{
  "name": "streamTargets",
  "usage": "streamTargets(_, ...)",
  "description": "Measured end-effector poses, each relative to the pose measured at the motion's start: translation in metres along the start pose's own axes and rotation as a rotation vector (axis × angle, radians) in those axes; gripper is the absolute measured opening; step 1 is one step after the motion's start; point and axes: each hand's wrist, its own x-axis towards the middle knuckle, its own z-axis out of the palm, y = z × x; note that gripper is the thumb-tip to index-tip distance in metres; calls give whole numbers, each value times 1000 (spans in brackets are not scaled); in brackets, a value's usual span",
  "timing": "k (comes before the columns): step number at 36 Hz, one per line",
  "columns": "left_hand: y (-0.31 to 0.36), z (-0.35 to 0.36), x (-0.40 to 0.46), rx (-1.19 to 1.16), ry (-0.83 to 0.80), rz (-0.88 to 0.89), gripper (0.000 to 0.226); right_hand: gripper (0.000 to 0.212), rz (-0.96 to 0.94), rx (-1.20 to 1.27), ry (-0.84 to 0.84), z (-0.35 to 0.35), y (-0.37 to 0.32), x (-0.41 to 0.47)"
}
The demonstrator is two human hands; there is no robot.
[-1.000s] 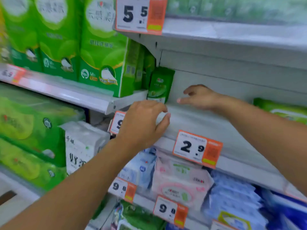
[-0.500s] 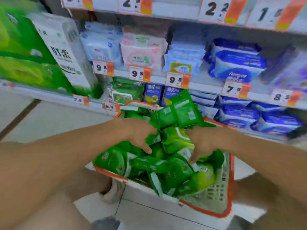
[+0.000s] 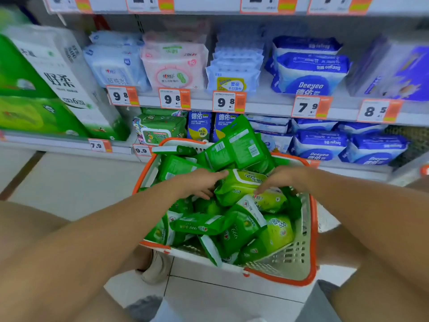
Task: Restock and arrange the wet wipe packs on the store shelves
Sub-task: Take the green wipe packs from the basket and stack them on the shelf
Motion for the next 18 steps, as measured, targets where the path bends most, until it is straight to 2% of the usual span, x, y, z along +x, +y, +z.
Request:
streamTargets(4, 21, 34, 9, -47, 14, -52, 89, 116, 23, 196, -44, 11, -6, 7)
streamTargets(7, 31, 52, 14, -113, 128, -87, 90, 107, 18, 299, 15, 17, -1, 10)
streamTargets(10, 32, 51, 15, -215, 86, -154, 89, 89, -10, 343, 60, 16, 5, 6)
streamTargets(12, 25, 45, 23, -307, 42, -176, 115, 74, -31, 416, 75, 16, 9, 2)
streamTargets(14, -4, 39, 65, -371, 113, -187, 144, 56, -48, 491, 91, 17, 12, -4)
streamTargets(16, -13, 34, 66, -453, 159, -197, 153, 40, -68, 571, 100, 21, 11, -11)
streamTargets(18, -5, 29, 42, -556, 184, -158, 147, 39, -76, 647, 110, 23, 7, -21)
